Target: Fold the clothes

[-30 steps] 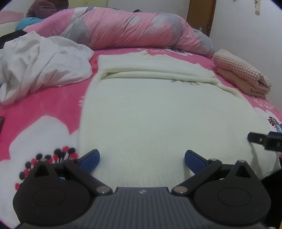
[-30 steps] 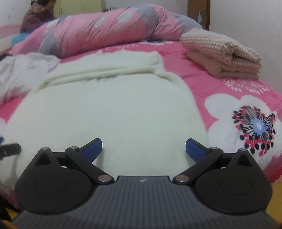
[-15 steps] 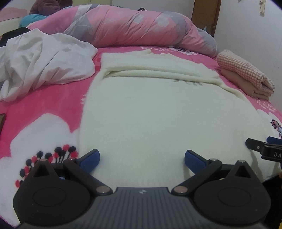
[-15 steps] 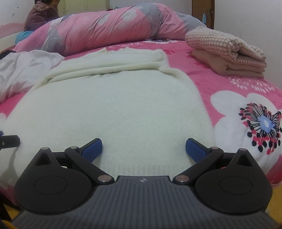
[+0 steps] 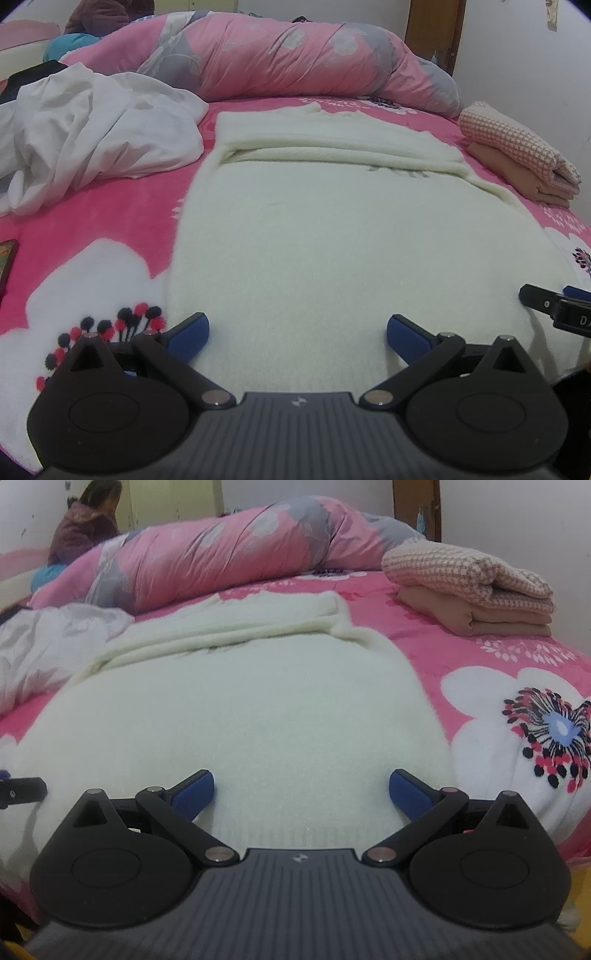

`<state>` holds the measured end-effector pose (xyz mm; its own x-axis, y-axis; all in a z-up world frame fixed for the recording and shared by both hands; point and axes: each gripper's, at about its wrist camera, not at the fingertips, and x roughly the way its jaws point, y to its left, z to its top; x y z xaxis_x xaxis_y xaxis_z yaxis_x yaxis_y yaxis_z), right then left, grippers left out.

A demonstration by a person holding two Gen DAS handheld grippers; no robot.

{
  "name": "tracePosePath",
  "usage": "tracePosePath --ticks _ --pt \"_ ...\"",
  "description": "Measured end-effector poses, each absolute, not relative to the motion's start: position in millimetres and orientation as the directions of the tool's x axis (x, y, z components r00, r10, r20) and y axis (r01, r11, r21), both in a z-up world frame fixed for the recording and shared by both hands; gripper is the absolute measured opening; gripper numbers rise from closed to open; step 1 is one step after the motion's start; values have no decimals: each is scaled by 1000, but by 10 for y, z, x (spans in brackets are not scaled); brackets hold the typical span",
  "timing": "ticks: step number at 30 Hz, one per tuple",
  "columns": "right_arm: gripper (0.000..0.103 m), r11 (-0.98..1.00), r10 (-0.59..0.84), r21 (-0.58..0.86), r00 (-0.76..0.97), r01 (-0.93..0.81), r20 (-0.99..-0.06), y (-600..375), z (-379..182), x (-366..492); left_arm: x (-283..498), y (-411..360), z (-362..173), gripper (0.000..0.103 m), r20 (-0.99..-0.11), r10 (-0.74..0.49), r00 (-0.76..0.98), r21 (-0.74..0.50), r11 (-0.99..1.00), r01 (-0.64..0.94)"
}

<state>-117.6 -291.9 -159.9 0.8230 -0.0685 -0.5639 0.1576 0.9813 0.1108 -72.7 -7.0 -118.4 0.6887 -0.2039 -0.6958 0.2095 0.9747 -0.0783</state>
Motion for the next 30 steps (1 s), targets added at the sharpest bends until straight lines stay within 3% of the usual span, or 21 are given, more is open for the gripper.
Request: tracePosePath --ticks 10,30 --pt "102 931 -6 320 887 173 -461 -3130 -1643 -1307 -727 -31 -1183 103 -684 -217 696 -123 975 183" --pt "102 964 -17 223 868 147 -497 -3019 -1626 -1284 -748 -63 -1190 103 -681 -201 704 -118 979 166"
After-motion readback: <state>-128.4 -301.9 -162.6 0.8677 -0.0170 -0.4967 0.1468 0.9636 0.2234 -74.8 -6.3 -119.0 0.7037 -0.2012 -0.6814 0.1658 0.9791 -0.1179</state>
